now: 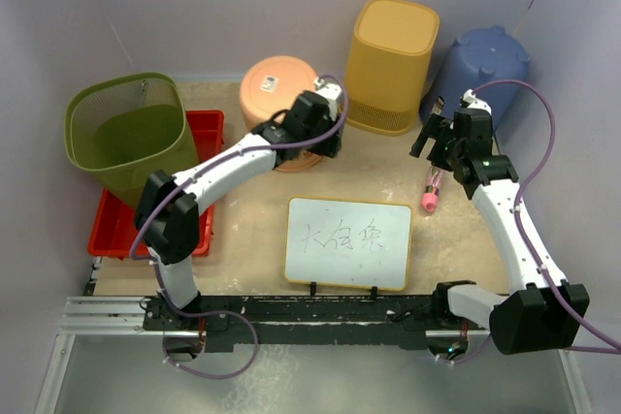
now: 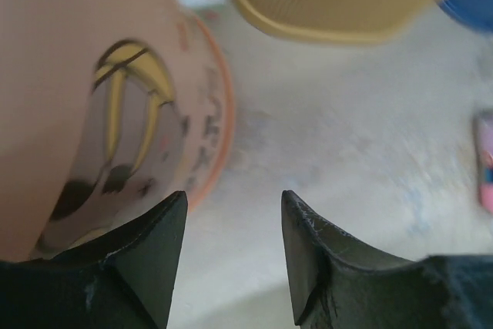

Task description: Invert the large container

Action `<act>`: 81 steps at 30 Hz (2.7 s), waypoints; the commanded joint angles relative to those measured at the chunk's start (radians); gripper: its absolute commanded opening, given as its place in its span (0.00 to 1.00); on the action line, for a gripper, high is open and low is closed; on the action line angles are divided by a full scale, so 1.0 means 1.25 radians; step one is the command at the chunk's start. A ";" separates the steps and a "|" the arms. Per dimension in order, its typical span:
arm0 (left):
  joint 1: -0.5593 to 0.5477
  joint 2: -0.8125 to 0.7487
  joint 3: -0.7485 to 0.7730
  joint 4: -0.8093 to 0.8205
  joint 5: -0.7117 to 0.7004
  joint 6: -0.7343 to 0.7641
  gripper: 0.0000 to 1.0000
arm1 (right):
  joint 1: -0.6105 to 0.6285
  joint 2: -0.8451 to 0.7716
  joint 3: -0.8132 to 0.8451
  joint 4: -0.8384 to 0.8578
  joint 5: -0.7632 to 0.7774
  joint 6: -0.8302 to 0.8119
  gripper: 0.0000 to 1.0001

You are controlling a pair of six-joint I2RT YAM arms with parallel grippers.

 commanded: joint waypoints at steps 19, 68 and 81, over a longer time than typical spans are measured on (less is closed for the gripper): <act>0.063 -0.159 -0.126 0.001 -0.096 -0.058 0.47 | -0.001 -0.001 -0.035 0.050 -0.071 -0.002 1.00; 0.092 0.400 0.370 -0.004 0.023 0.008 0.39 | -0.002 -0.030 -0.032 0.026 -0.084 -0.018 1.00; 0.161 0.466 0.480 -0.043 -0.084 0.095 0.42 | -0.002 -0.023 -0.021 0.017 -0.077 -0.021 1.00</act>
